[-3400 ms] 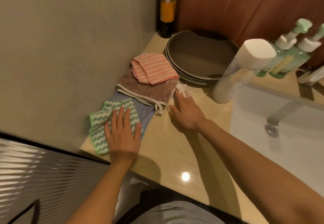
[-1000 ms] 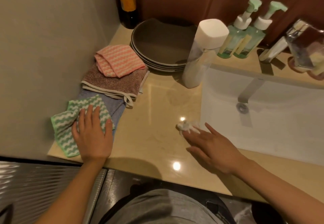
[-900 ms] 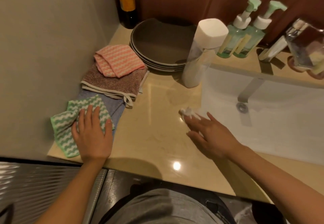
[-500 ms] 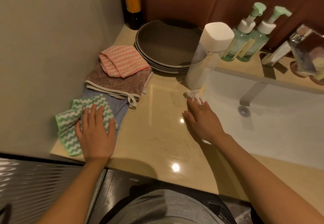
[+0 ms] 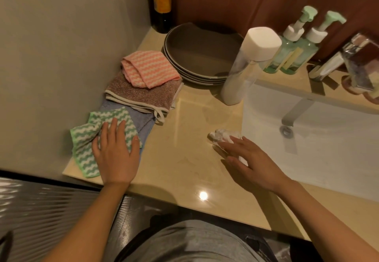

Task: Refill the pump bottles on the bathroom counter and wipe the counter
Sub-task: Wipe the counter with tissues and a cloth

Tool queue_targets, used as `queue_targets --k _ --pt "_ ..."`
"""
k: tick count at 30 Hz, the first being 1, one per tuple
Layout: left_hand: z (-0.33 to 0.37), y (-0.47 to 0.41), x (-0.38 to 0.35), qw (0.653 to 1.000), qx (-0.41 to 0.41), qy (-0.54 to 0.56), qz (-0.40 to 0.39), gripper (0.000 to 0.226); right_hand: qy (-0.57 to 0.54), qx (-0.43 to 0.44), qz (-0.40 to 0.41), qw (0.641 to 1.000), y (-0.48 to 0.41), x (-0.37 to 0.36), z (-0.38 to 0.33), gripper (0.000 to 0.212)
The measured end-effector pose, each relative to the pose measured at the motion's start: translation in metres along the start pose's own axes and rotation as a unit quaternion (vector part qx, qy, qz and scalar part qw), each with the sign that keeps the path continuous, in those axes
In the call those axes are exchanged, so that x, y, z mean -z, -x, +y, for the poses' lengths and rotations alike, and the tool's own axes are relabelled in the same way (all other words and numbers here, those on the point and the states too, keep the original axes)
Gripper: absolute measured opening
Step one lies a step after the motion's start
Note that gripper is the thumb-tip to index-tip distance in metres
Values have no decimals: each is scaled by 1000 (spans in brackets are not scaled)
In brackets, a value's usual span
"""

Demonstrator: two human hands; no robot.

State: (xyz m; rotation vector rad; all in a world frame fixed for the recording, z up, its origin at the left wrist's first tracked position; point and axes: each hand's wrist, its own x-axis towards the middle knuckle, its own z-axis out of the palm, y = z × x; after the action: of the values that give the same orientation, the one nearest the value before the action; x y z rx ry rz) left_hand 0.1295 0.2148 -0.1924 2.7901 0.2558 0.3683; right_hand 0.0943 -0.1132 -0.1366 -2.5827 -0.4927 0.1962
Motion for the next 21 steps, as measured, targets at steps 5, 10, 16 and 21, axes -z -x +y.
queue_targets --k 5,10,16,21 --pt "0 0 0 1000 -3 1 0 58 -41 -104 159 981 1 -9 -7 34" --pt "0 0 0 1000 -3 3 2 58 31 -151 110 982 3 -30 -19 44" --pt "0 0 1 1000 -4 8 2 58 57 -152 64 985 2 -31 -21 51" --pt "-1 1 1 1000 -3 7 1 58 132 -136 157 969 -20 0 -26 46"
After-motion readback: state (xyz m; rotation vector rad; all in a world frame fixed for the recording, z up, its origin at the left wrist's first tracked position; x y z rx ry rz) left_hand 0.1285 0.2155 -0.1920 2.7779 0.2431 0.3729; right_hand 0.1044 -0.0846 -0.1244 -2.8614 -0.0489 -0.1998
